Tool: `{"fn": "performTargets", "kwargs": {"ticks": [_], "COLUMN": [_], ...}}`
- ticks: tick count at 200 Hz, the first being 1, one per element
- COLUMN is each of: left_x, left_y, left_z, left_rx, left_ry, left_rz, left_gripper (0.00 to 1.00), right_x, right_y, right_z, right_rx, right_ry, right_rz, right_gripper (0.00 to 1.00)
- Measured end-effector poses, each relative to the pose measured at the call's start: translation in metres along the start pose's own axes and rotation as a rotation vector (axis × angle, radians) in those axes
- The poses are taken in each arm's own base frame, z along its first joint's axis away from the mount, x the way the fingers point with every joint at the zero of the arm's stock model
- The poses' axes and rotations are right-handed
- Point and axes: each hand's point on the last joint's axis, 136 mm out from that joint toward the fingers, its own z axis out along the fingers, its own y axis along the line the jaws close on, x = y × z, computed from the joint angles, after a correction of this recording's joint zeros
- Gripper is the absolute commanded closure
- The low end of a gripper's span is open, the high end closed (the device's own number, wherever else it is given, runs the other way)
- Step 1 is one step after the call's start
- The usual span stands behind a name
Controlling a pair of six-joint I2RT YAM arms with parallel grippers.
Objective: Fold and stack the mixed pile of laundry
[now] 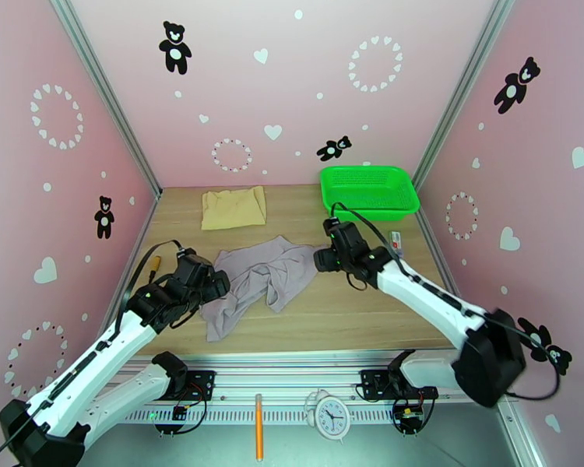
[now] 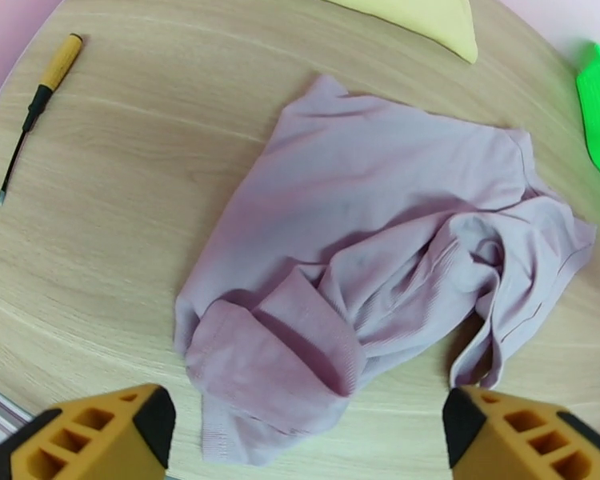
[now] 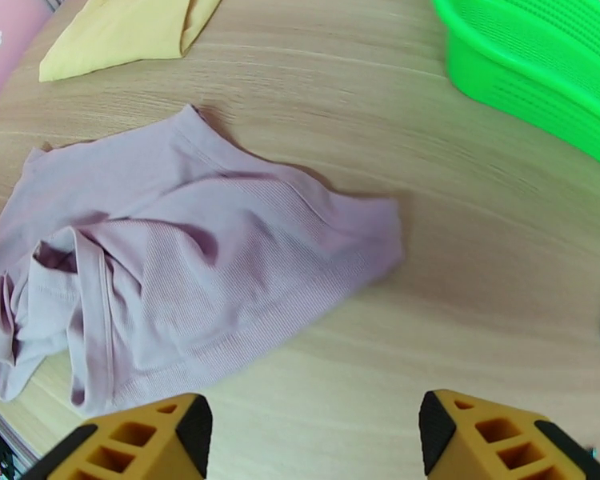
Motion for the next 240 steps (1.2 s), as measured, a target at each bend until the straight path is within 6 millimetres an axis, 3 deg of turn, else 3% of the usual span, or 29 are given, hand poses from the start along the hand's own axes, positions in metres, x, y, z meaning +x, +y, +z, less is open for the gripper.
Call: {"fn": "performTargets", "kwargs": {"ticks": [31,59,108,164,195,240], "left_x": [-0.022,-0.045,-0.067,-0.094,-0.089,-0.080], "left_y": [0.007,0.019,0.012,-0.010,-0.014,-0.010], "left_z": [0.016,0.053,0.120,0.174,0.198,0.209], "left_rx": [-0.097,-0.176,-0.174,-0.144,-0.146,-0.162], "left_ry": [-0.001,0.041,0.119,0.134,0.168,0.197], "left_rz": [-0.032,-0.092,-0.131,-0.134,-0.130,-0.117], "left_gripper": [0.07,0.14,0.23,0.31,0.32,0.39], "right_x": [-0.021,-0.020,-0.046,-0.061,-0.061,-0.051], "right_y": [0.016,0.017,0.044,0.066,0.074,0.082], "right_z": [0.047,0.082,0.119,0.152,0.167,0.185], "right_rx": [-0.050,-0.072,-0.192,-0.278,-0.318,-0.363], "right_ry": [0.068,0.133,0.155,0.182,0.212,0.262], "right_rz": [-0.022,-0.022,-0.102,-0.169,-0.183,-0.178], "right_gripper": [0.28,0.33,0.37,0.37,0.41,0.45]}}
